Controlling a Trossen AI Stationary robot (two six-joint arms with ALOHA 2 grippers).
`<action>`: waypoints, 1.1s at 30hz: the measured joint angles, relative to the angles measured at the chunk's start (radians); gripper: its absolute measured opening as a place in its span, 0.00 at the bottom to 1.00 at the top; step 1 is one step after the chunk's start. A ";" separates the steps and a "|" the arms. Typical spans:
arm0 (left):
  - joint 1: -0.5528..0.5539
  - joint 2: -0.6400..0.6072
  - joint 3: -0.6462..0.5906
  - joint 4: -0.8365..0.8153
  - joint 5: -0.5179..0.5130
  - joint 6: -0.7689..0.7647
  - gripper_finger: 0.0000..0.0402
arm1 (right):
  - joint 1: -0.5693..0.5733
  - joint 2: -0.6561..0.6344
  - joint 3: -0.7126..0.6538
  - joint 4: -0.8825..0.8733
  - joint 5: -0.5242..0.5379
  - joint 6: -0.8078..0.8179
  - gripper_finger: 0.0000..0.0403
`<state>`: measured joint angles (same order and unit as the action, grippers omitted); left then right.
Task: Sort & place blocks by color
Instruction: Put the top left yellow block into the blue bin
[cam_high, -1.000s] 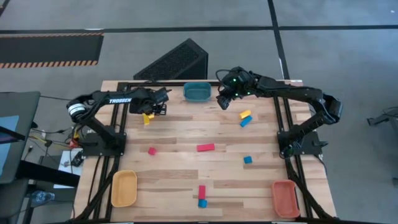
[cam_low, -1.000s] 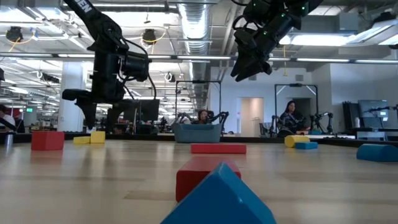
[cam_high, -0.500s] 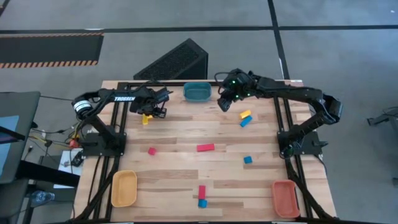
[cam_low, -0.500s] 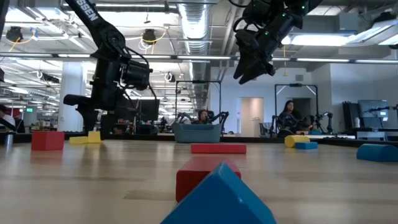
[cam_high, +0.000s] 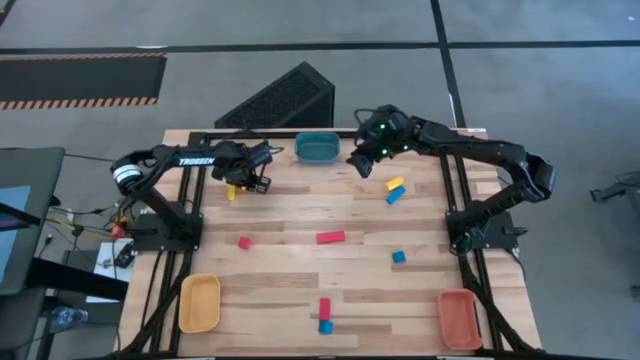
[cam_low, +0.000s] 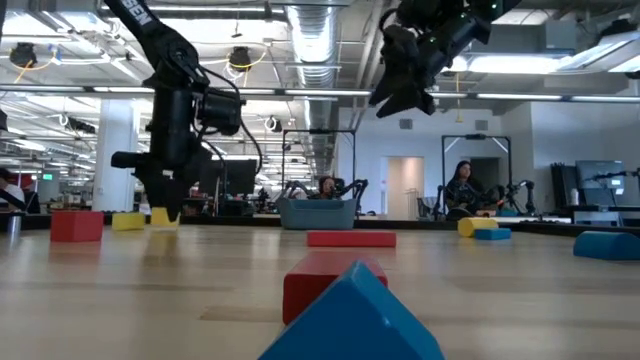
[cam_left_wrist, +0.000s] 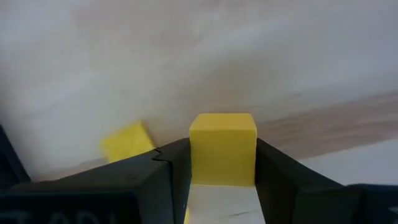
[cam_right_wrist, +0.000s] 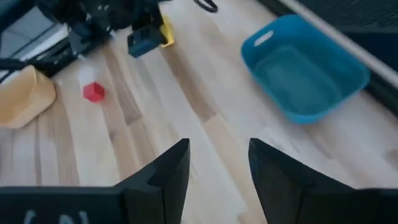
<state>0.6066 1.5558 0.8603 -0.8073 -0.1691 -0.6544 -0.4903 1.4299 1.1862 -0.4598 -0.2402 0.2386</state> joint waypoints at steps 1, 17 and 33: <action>-0.001 -0.015 0.001 0.004 -0.004 0.000 0.30 | -0.004 -0.013 0.000 0.000 0.001 -0.001 0.48; -0.028 -0.304 0.002 0.399 0.182 0.138 0.31 | 0.080 -0.071 0.000 0.322 -0.015 -0.009 0.46; -0.082 -0.329 0.002 0.775 0.390 0.255 0.31 | 0.185 -0.202 0.001 0.191 0.074 0.095 0.46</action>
<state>0.5247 1.2265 0.8623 -0.0319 0.2206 -0.3991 -0.3057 1.2282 1.1870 -0.2683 -0.1661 0.3335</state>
